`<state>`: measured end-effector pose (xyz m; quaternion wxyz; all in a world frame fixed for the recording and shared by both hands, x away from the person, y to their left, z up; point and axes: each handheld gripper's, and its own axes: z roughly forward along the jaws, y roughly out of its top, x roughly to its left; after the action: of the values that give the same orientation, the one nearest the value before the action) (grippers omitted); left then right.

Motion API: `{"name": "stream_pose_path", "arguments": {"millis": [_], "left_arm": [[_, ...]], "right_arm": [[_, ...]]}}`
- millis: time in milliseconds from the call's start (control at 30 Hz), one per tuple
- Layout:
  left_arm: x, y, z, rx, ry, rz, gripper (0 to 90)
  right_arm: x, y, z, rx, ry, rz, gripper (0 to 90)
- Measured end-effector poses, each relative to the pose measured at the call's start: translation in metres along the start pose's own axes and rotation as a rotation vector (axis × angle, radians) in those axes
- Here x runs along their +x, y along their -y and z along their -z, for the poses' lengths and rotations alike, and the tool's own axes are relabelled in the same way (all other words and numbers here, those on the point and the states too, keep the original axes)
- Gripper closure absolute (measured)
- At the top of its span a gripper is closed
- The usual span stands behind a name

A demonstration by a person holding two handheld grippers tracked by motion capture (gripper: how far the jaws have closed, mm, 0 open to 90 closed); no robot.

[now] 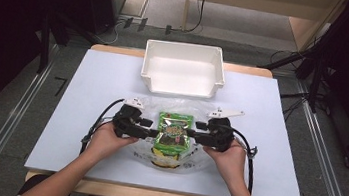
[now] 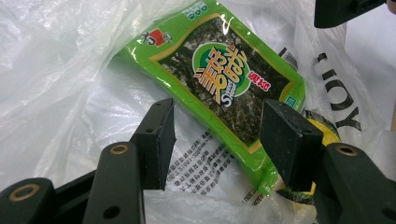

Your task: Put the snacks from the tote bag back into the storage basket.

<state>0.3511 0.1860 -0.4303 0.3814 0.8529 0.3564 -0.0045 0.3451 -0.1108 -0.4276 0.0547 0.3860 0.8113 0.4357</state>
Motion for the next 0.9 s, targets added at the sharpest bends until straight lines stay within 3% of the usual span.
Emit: {"name": "stream_pose_path", "arguments": {"millis": [67, 167, 333, 467, 900], "left_arm": [[-0.002, -0.001, -0.001, 0.005, 0.008, 0.019, 51.8], [-0.008, -0.003, -0.001, -0.012, -0.009, -0.013, 67.2], [-0.011, -0.005, -0.007, -0.002, 0.009, -0.01, 81.0], [-0.011, -0.004, -0.015, 0.024, 0.006, -0.01, 84.6], [-0.008, -0.003, -0.025, 0.033, -0.006, -0.002, 89.7]], "right_arm": [[0.0, 0.001, 0.0, -0.001, 0.001, 0.002, 51.0], [-0.001, 0.001, 0.0, -0.002, 0.003, 0.001, 51.0], [0.0, 0.001, -0.001, -0.003, 0.003, 0.009, 50.9], [0.0, 0.001, -0.001, -0.003, 0.0, 0.009, 50.1], [0.0, 0.002, -0.003, 0.003, -0.004, 0.007, 49.7]]}}
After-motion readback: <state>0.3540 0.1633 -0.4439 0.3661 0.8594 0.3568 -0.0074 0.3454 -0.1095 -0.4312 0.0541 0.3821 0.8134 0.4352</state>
